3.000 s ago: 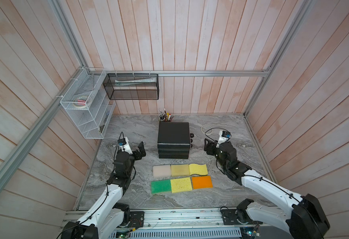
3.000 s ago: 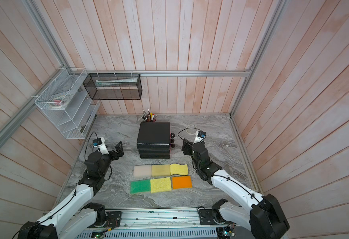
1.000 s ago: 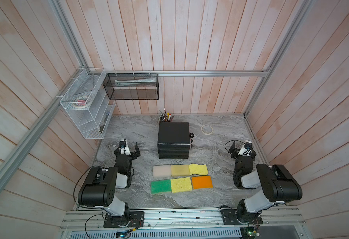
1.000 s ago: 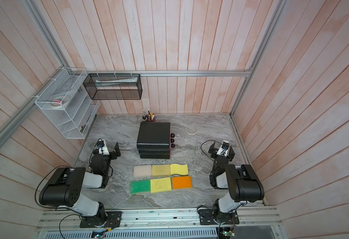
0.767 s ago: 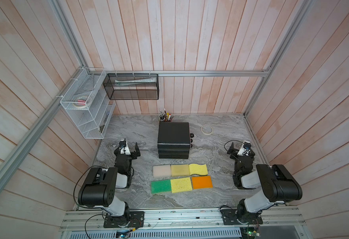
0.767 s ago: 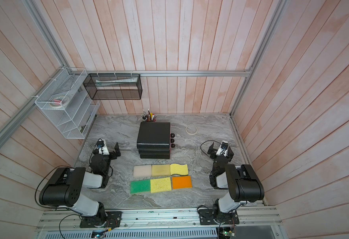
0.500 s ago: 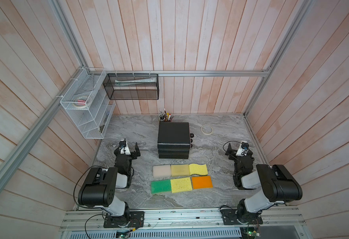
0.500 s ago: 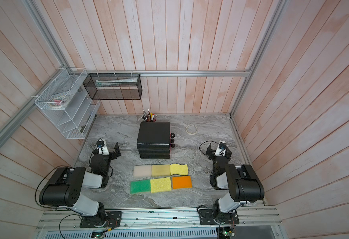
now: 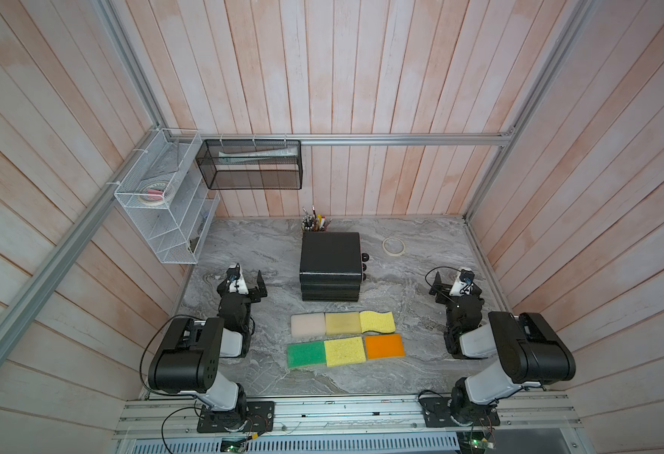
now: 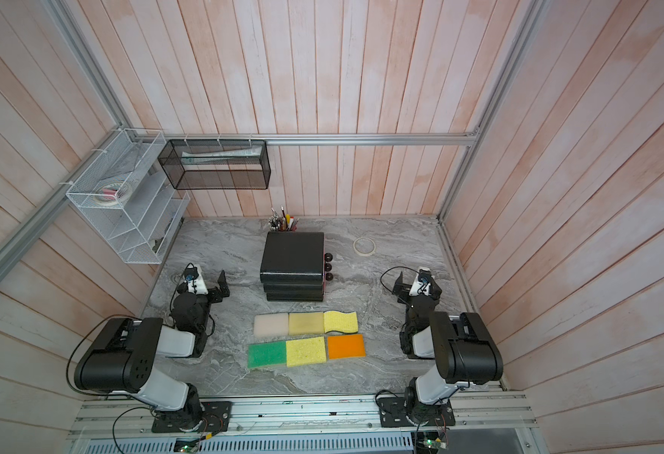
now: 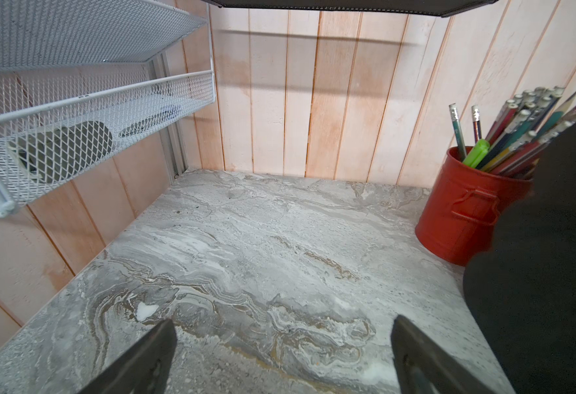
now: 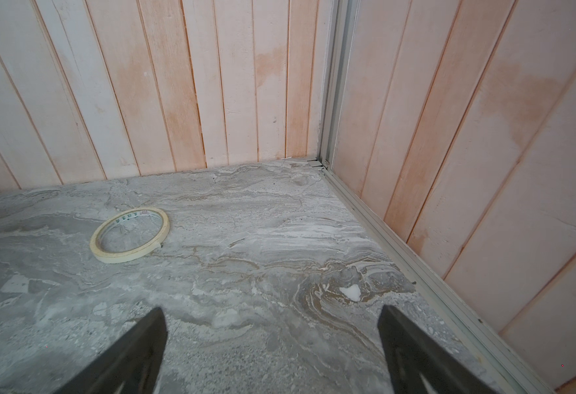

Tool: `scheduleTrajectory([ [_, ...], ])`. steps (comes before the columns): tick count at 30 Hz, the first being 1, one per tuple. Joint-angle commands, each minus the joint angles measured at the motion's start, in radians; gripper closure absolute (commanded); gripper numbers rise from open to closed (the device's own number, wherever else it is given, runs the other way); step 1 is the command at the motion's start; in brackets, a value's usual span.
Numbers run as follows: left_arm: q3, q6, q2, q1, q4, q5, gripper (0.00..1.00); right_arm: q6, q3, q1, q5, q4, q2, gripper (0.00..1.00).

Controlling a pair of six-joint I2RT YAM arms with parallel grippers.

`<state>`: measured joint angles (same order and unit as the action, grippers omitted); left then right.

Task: Take the sponge out of the drawer
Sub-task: Reset both arms

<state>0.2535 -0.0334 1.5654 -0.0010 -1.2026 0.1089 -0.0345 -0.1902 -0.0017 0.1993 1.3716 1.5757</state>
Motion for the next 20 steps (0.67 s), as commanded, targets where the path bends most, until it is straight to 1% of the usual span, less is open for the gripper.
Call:
scheduleTrajectory([
  [1,0.010,0.004,-0.001,0.003,0.005,-0.002,0.00,-0.013,-0.012,-0.004,-0.011,-0.009,-0.011,0.02],
  [20,0.012,0.002,0.000,0.002,0.009,-0.005,0.00,-0.013,-0.012,-0.003,-0.011,-0.009,-0.011,0.02],
])
